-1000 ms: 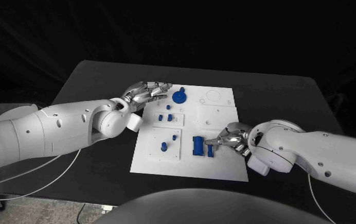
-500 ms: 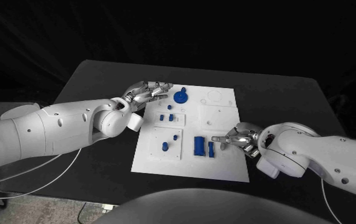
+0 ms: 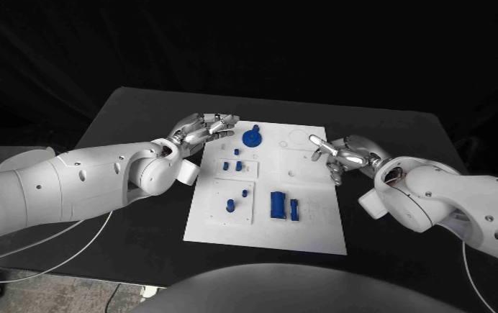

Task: Assemble the parts on the task board

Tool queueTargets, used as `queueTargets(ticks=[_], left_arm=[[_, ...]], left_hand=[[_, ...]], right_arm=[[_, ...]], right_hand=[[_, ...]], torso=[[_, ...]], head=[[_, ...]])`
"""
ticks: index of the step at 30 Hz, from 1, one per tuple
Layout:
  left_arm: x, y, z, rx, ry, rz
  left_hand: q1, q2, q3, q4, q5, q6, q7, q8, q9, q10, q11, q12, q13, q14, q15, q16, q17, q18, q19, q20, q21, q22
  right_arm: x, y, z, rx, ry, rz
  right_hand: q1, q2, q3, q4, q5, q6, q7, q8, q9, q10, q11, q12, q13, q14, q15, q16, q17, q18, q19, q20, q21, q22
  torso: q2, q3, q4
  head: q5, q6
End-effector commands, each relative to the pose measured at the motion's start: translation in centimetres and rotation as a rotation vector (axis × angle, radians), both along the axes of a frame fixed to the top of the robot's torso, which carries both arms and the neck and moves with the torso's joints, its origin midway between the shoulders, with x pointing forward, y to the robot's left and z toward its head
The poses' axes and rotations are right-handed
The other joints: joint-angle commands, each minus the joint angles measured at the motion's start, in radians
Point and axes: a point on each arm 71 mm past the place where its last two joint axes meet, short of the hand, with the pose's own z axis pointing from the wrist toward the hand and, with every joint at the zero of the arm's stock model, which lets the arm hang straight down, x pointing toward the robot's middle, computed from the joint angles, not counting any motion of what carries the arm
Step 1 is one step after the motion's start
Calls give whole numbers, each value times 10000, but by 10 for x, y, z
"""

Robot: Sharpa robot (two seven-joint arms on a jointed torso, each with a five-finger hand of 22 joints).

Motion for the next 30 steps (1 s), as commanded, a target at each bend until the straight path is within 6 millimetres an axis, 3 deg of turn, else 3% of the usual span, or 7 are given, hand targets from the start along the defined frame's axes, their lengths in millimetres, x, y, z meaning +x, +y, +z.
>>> queueTargets(ticks=[1, 4, 14, 18, 19, 22, 30], left_arm=[[-1, -2, 8, -71, -1246, 160], [-2, -4, 10, -77, -1640, 227], [-5, -8, 15, 418, -2508, 131], [-5, -8, 14, 509, -2519, 90], [-4, -7, 11, 282, -1914, 169], [-4, -8, 12, 294, -1922, 284], [0, -19, 23, 398, -1933, 1370]], left_hand=[[-143, 8, -89, 5, -136, 84, 39, 73, 9, 99, -42, 21, -2, -74, -110, -40, -11, 134, 48, -7, 46, -80], [-278, -26, -217, -3, -298, 3, -104, 54, -15, -28, -260, -259, -37, -464, -296, -395, -65, 275, -111, -56, -34, -272], [-1584, -81, -944, -33, -2626, -3720, -2019, -1116, -339, -2033, -1902, -3085, -279, -2277, -1080, -2417, -418, 504, -1945, -341, -667, -2494], [-1817, -109, -982, -18, -2960, -4174, -2386, -1152, -372, -2180, -1898, -3293, -303, -2371, -1022, -2557, -467, 553, -1977, -253, -668, -2555], [-5508, -659, 25, -903, -3532, -5018, -1918, -1466, -701, -2717, -2021, -3991, -637, -2371, -1364, -2557, -467, -27, -2187, -1091, -813, -3321], [-6380, -779, 219, -1097, -3669, -5259, -1918, -1466, -701, -2717, -2021, -4166, -637, -2371, -1402, -2557, -467, -27, -2187, -1223, -813, -3321], [-8515, -1090, 751, -1629, -4009, -5779, -1918, -1466, -701, -2717, -2021, -4577, -637, -2371, -2127, -2557, -467, -303, -2187, -1707, -813, -3321]], right_arm=[[6, 0, 13, 3219, -1311, -45], [8, -2, 11, 4481, -1033, 265], [14, -6, -5, 6175, -387, 1025], [16, -9, -9, 6239, -370, 1006], [17, -12, -12, 5191, -365, 525], [19, -11, -11, 5210, -451, 408], [31, -1, -1, 5362, -1199, -706]], right_hand=[[472, 77, -282, -24, 49, -575, 461, -674, -817, -2284, 634, -3048, -1894, -1821, 735, -2243, -1409, -95, -1433, 554, -2153, -1200], [1302, 54, -680, -44, -111, -1783, 154, -1916, -2166, -4788, 1980, -6001, -4542, -5143, 2185, -5535, -3393, -624, -4074, 1400, -5216, -3497], [1935, -175, -1194, 7, -583, -8350, -2772, -2796, -7679, -10636, -446, -8505, -10400, -11653, 697, -8861, -7045, -593, -10747, 1114, -6696, -12024], [1827, -157, -1197, -19, -655, -8664, -2871, -2848, -8022, -10675, -451, -8455, -10612, -11653, 133, -8861, -7045, -420, -10747, 924, -6696, -12024], [-1659, -779, -479, -1121, -1275, -8964, -2140, -2921, -8273, -10825, -383, -8724, -11155, -11653, 216, -8861, -7045, -1567, -10747, 320, -6696, -12024], [-4470, -779, 665, -1893, -1275, -8964, -962, -2921, -8273, -10825, -383, -8724, -11155, -11653, 216, -8861, -7045, -1567, -10747, -771, -6696, -12024], [-7318, -779, 665, -2940, -1275, -8964, -962, -2921, -8273, -10825, -383, -8724, -11155, -11653, 216, -8861, -7045, -1567, -10747, -771, -6696, -12024]], torso=[[-22, 14, 22], [-2, 17, 24], [41, -14, -49], [57, -7, -45], [36, -6, -35], [23, 4, -36], [-93, 101, -51]], head=[[-20, 0], [-10, 0], [24, 0], [43, 0], [13, 5], [-10, 79], [-225, 767]])
